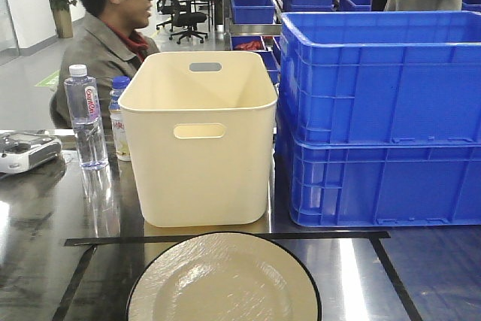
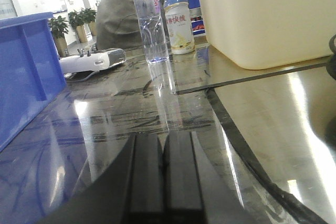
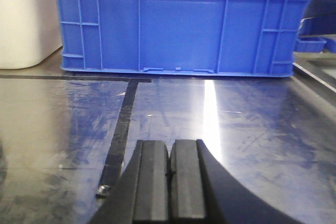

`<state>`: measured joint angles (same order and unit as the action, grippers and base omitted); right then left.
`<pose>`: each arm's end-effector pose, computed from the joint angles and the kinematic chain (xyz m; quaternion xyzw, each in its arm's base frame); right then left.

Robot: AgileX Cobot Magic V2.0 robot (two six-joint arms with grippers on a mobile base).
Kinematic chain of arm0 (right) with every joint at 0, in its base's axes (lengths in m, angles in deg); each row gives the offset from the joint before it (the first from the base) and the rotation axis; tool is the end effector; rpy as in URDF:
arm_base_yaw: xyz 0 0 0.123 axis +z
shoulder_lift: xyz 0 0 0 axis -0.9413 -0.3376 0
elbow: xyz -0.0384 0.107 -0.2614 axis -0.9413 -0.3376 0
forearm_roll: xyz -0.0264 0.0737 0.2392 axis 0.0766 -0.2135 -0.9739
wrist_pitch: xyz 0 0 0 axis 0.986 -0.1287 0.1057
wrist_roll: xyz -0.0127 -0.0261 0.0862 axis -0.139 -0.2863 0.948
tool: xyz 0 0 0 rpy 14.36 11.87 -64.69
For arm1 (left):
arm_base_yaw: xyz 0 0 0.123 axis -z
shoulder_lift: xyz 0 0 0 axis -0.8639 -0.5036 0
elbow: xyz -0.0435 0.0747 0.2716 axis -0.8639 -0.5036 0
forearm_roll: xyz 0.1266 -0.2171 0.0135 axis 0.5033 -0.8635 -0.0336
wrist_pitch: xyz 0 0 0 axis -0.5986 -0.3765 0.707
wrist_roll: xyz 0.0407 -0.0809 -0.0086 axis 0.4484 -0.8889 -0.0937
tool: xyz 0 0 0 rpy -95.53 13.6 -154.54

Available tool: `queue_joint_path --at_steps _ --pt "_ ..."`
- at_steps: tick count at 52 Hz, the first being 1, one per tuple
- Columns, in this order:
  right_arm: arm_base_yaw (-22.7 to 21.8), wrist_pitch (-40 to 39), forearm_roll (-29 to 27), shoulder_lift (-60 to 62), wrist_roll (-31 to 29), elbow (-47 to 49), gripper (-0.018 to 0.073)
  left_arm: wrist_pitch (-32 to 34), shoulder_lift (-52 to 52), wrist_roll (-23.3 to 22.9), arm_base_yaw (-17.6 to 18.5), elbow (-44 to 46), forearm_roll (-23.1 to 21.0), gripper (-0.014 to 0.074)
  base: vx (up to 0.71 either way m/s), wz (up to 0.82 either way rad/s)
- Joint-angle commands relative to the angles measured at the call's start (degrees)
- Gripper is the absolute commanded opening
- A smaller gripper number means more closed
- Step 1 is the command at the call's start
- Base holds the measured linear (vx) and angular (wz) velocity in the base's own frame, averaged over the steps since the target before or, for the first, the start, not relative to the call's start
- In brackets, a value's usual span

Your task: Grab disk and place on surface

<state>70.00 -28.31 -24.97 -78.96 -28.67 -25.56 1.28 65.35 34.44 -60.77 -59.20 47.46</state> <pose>0.0637 -0.0004 0.1966 -0.0055 0.7212 -0.0090 0.6927 0.0565 0.0013 0.1989 0.0283 0.7027 0.0430 0.7096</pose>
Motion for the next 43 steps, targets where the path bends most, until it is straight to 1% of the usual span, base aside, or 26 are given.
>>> queue_joint_path --at_steps 1,16,43 --pt "-0.65 0.27 1.32 5.36 0.03 -1.04 -0.0009 4.94 0.66 -0.54 -0.13 -0.76 -0.63 -0.0006 0.0 0.0" --pt "-0.57 2.16 1.31 5.5 0.23 -1.09 -0.0009 4.89 0.66 -0.54 -0.13 -0.76 -0.63 -0.0006 0.0 0.0" --pt "-0.57 2.16 1.31 5.5 0.23 -1.09 -0.0009 4.89 0.66 -0.54 -0.13 -0.76 -0.63 -0.0006 0.0 0.0"
